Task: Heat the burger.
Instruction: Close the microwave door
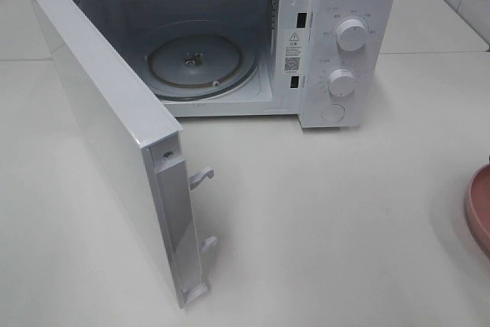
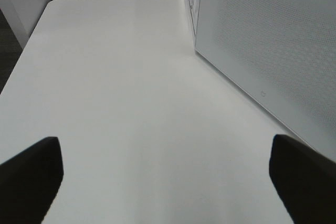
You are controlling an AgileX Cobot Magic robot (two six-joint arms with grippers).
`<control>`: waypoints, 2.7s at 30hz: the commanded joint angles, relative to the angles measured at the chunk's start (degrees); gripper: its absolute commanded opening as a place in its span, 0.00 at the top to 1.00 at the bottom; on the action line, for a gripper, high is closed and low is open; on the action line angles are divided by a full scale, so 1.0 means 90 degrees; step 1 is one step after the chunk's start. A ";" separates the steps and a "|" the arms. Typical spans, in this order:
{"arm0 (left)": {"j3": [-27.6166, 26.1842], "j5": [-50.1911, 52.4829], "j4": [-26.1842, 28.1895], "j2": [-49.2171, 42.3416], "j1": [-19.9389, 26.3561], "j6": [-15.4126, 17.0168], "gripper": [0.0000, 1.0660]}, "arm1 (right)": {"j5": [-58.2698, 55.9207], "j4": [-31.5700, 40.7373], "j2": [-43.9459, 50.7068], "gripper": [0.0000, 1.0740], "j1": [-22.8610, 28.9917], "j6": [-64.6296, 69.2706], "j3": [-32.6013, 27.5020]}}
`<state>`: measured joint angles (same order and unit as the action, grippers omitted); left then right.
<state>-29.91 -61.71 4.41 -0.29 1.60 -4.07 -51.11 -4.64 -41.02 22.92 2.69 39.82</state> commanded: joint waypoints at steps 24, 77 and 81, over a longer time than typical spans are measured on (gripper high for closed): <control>0.0025 0.0038 -0.0013 -0.0019 0.0013 0.0032 0.06 | -0.0255 0.0051 0.3393 0.29 -0.1070 0.0178 -0.1114; 0.0025 0.0038 -0.0013 -0.0025 0.0013 0.0032 0.06 | -0.0433 0.0089 0.4775 0.31 -0.2031 0.0153 -0.1292; 0.0025 0.0038 -0.0013 -0.0025 0.0013 0.0032 0.06 | -0.0433 0.0089 0.4775 0.31 -0.2031 0.0153 -0.1292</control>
<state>-29.91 -61.71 4.41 -0.29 1.60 -4.07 -55.41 -4.13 0.23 5.10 4.24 28.25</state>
